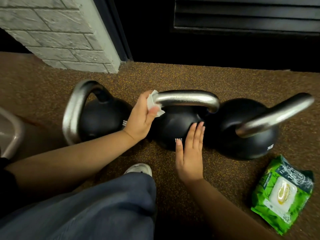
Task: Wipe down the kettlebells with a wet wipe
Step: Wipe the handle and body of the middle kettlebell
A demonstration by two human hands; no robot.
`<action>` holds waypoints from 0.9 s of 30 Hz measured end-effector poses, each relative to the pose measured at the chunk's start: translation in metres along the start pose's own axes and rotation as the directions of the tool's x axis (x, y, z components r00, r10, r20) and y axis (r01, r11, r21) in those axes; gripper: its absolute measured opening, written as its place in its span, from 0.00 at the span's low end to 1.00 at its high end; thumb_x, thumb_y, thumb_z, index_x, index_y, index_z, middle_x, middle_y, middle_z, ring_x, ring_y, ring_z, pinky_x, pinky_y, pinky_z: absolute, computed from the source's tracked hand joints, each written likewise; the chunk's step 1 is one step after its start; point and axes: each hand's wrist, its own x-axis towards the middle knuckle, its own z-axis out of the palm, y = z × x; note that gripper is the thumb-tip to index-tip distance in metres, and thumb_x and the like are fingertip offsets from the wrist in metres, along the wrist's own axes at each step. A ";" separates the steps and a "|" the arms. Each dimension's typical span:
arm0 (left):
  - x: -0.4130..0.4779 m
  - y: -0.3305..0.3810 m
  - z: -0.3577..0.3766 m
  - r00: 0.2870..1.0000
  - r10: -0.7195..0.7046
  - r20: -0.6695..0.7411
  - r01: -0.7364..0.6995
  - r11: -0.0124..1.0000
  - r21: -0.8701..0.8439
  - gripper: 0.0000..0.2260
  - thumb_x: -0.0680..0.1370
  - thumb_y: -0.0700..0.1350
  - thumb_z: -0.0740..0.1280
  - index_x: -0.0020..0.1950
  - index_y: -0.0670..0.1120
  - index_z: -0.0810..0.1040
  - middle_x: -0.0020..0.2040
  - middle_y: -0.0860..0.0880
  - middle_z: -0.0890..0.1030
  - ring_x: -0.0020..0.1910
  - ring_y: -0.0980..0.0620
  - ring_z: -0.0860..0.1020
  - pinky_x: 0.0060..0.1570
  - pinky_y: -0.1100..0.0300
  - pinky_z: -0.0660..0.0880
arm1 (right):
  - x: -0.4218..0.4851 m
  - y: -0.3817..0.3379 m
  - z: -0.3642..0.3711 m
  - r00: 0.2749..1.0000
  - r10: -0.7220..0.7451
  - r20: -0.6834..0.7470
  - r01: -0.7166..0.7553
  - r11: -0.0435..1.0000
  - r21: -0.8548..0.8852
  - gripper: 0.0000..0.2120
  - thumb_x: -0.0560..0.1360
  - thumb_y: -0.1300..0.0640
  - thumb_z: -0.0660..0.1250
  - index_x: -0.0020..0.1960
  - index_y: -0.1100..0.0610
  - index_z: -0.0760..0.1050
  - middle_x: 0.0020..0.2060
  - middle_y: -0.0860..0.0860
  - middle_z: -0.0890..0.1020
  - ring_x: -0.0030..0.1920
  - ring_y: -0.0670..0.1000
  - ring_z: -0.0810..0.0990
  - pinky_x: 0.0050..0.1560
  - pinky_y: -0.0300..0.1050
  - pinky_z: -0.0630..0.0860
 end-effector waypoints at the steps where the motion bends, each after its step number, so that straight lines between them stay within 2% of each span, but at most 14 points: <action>1: 0.001 -0.002 -0.002 0.999 -0.020 0.046 0.019 1.000 0.020 0.27 0.78 0.56 0.60 0.69 0.38 0.62 0.59 0.47 0.69 0.58 0.55 0.71 0.59 0.68 0.68 | 0.000 0.001 0.000 1.000 -0.006 0.003 0.006 1.000 -0.008 0.31 0.80 0.43 0.45 0.75 0.54 0.38 0.76 0.50 0.38 0.76 0.49 0.35 0.74 0.38 0.36; 3: 0.003 -0.007 -0.006 0.993 0.008 0.121 -0.016 0.998 0.059 0.29 0.75 0.48 0.68 0.70 0.40 0.59 0.61 0.47 0.66 0.61 0.51 0.69 0.63 0.64 0.65 | -0.001 0.003 -0.002 1.000 -0.012 0.014 0.013 1.000 -0.025 0.31 0.80 0.42 0.44 0.76 0.54 0.38 0.76 0.50 0.37 0.76 0.49 0.35 0.74 0.38 0.36; 6: 0.009 -0.013 -0.013 0.979 0.099 0.176 -0.122 0.985 0.125 0.34 0.71 0.46 0.73 0.70 0.46 0.57 0.61 0.49 0.65 0.60 0.50 0.69 0.62 0.69 0.62 | -0.001 0.003 -0.003 0.999 -0.019 0.027 0.020 0.999 -0.041 0.31 0.80 0.42 0.44 0.76 0.54 0.37 0.76 0.50 0.37 0.76 0.48 0.35 0.73 0.37 0.35; 8: 0.009 -0.012 -0.013 0.980 0.077 0.182 -0.098 0.989 0.108 0.33 0.71 0.45 0.73 0.68 0.50 0.57 0.61 0.50 0.66 0.61 0.51 0.70 0.61 0.70 0.63 | -0.001 0.003 -0.004 0.999 -0.017 0.037 0.019 0.999 -0.048 0.31 0.80 0.42 0.44 0.76 0.54 0.37 0.76 0.50 0.37 0.76 0.48 0.34 0.73 0.36 0.35; 11: 0.008 -0.004 -0.012 0.991 -0.005 0.133 -0.011 0.993 0.114 0.30 0.72 0.44 0.73 0.69 0.45 0.62 0.59 0.50 0.69 0.58 0.53 0.71 0.59 0.71 0.65 | -0.001 0.004 -0.006 0.999 -0.016 0.049 0.019 0.998 -0.060 0.31 0.79 0.41 0.44 0.75 0.53 0.36 0.75 0.50 0.35 0.75 0.47 0.33 0.73 0.36 0.34; 14: 0.010 0.004 -0.016 0.995 0.009 0.100 -0.029 0.980 0.198 0.27 0.71 0.45 0.74 0.67 0.41 0.68 0.56 0.52 0.72 0.55 0.55 0.72 0.54 0.73 0.65 | -0.002 0.004 -0.006 0.999 -0.010 0.049 0.013 0.998 -0.067 0.32 0.79 0.41 0.44 0.75 0.53 0.36 0.75 0.49 0.34 0.75 0.46 0.33 0.72 0.35 0.34; 19: 0.015 0.016 -0.021 0.985 0.122 0.122 -0.153 0.945 0.288 0.25 0.72 0.48 0.73 0.67 0.46 0.70 0.60 0.49 0.76 0.58 0.52 0.76 0.60 0.66 0.68 | -0.001 0.002 -0.003 0.999 0.000 0.046 0.003 0.997 -0.071 0.33 0.78 0.37 0.41 0.75 0.54 0.35 0.75 0.50 0.34 0.75 0.47 0.32 0.72 0.36 0.33; 22: 0.015 0.024 -0.017 0.981 0.166 0.096 -0.188 0.930 0.316 0.27 0.72 0.51 0.72 0.69 0.46 0.69 0.64 0.48 0.75 0.63 0.54 0.73 0.63 0.68 0.64 | -0.001 0.001 -0.003 0.999 0.002 0.049 0.001 0.998 -0.064 0.34 0.77 0.35 0.38 0.75 0.54 0.34 0.75 0.50 0.33 0.75 0.48 0.31 0.72 0.35 0.32; 24: 0.015 0.032 -0.015 0.970 0.214 0.111 -0.240 0.904 0.354 0.28 0.73 0.54 0.69 0.69 0.44 0.69 0.66 0.46 0.74 0.66 0.52 0.71 0.67 0.64 0.62 | -0.002 0.001 -0.004 0.998 0.001 0.056 0.002 0.998 -0.063 0.35 0.77 0.35 0.38 0.75 0.54 0.34 0.75 0.50 0.33 0.75 0.48 0.31 0.72 0.36 0.32; 27: 0.022 0.045 -0.012 0.915 0.349 0.205 -0.404 0.775 0.485 0.27 0.74 0.57 0.64 0.67 0.41 0.71 0.66 0.43 0.75 0.69 0.45 0.69 0.71 0.57 0.54 | -0.002 0.000 -0.005 0.998 0.000 0.068 0.005 0.997 -0.071 0.36 0.77 0.35 0.38 0.75 0.55 0.34 0.74 0.50 0.32 0.74 0.47 0.30 0.72 0.36 0.32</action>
